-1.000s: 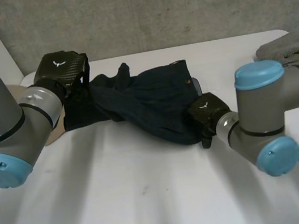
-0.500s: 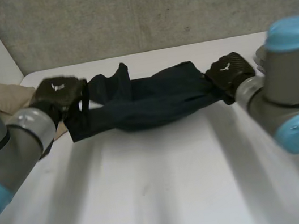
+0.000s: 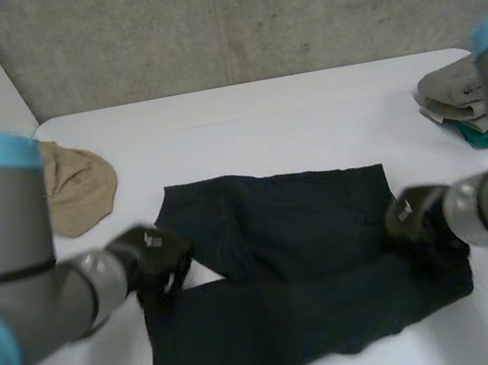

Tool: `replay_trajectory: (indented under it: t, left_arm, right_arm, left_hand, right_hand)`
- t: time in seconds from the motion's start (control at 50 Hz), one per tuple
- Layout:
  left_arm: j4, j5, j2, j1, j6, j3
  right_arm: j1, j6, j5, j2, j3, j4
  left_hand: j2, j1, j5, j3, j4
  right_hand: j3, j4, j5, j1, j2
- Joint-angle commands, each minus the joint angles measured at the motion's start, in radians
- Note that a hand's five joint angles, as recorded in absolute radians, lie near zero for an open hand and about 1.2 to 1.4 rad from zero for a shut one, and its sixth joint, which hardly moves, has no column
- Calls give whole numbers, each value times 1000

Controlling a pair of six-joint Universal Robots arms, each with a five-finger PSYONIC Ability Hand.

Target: Fold the laundry.

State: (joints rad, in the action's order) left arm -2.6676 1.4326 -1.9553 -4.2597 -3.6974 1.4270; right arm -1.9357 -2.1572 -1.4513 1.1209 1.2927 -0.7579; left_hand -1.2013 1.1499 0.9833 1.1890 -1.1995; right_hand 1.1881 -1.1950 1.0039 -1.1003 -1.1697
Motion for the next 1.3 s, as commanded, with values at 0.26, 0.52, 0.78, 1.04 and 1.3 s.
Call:
replay_trajectory:
  t: [0.26, 0.52, 0.78, 1.04, 1.3]
  left_arm:
    - [-770, 224, -33, -17, 148, -783]
    - [-681, 201, -50, -17, 185, -453]
    - [-669, 238, -227, 57, 175, -96]
    - [-373, 236, -88, 80, 146, 53]
    - [127, 114, 121, 153, -78, 265]
  right_arm:
    - [-15, -452, -182, -168, -788, 853]
    - [-28, -460, -60, -216, -606, 910]
    - [-9, -377, 0, -441, -353, 755]
    - [-3, -253, -1, -193, -44, 516]
    - [64, 155, 0, 166, 305, 17]
  left_hand:
    - [-195, 246, 238, 207, -197]
    - [-195, 246, 238, 207, -197]
    - [-195, 246, 238, 207, -197]
    - [-195, 246, 238, 207, -197]
    - [-195, 246, 238, 207, -197]
  right_hand:
    - [208, -201, 218, -296, -227]
    - [208, -201, 218, -296, -227]
    - [208, -201, 218, -296, -227]
    - [208, -201, 218, -296, -227]
    - [208, -201, 218, -296, -227]
